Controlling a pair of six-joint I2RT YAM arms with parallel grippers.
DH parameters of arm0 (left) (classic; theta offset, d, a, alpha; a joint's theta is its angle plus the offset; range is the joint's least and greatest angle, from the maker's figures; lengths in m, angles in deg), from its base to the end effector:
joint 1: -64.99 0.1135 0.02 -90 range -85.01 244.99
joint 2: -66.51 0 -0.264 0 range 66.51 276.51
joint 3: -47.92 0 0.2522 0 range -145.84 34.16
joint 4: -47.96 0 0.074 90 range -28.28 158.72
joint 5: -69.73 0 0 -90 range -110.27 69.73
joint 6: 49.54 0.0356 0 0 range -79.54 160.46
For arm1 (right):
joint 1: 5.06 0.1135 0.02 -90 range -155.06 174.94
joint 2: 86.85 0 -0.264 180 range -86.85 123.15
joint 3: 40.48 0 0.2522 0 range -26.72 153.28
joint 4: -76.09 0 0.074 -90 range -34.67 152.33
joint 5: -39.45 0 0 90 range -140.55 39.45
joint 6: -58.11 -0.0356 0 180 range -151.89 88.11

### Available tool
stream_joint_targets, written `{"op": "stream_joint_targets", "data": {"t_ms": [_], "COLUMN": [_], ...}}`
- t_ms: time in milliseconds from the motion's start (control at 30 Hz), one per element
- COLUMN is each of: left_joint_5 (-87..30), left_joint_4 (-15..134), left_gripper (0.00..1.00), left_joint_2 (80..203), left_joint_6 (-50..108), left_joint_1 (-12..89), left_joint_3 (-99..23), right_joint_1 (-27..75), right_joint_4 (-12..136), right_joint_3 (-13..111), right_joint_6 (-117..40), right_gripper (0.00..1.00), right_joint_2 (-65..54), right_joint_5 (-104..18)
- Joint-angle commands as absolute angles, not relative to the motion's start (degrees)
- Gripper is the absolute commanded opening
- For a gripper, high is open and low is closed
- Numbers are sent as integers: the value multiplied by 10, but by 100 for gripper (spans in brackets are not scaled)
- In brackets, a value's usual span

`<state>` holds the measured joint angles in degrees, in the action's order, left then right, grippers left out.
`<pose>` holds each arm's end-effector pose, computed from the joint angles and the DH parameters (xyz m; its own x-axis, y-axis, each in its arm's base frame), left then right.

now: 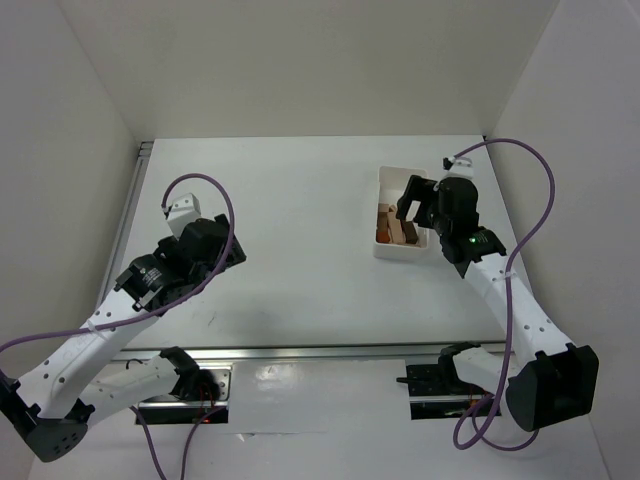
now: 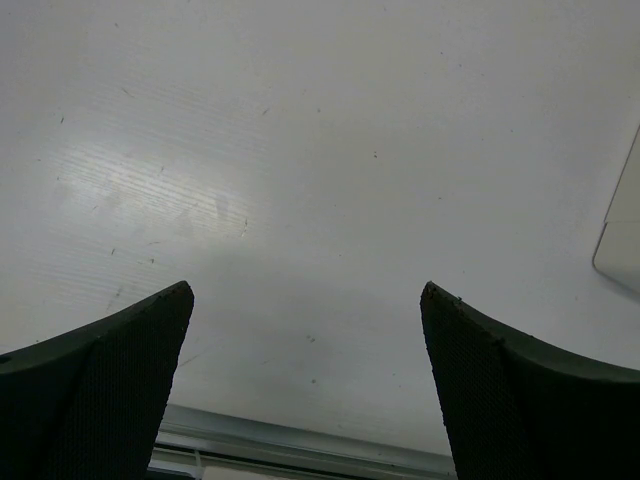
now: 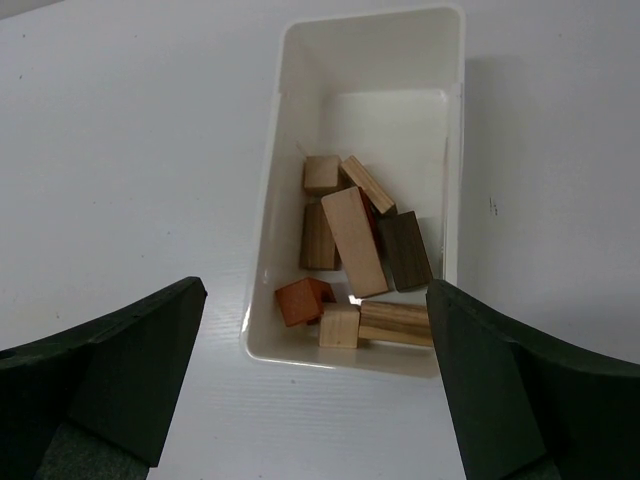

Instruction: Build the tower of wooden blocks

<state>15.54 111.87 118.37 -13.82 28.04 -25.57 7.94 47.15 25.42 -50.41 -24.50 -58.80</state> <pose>0.1464 -0.0840 0.3449 -0.4288 -0.5013 -0.7515 -0.3539 0.8586 -0.3709 0.2427 0.0508 0.3161 -0.4267 0.2241 -0.8762 0.0414 0.9726 0.2286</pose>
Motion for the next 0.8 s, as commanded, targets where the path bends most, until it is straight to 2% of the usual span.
{"op": "stream_joint_targets", "data": {"t_ms": [0,167,300,500,767], "left_joint_5": [169,151,140,134,133], "left_joint_4": [1119,1113,1095,1096,1059], "left_gripper": [100,100,99,99,99], "left_joint_2": [1175,1175,1189,1221,1237], "left_joint_6": [-139,-134,-134,-124,-101], "left_joint_1": [279,279,279,279,279], "left_joint_3": [-260,-260,-254,-280,-280], "right_joint_1": [83,83,71,17,-34], "right_joint_4": [491,491,496,520,592], "right_joint_3": [281,294,300,344,365], "right_joint_6": [-502,-495,-489,-477,-444], "right_gripper": [100,100,100,91,81], "right_joint_2": [-252,-216,-137,-13,56], "right_joint_5": [-600,-650,-676,-665,-583]}}
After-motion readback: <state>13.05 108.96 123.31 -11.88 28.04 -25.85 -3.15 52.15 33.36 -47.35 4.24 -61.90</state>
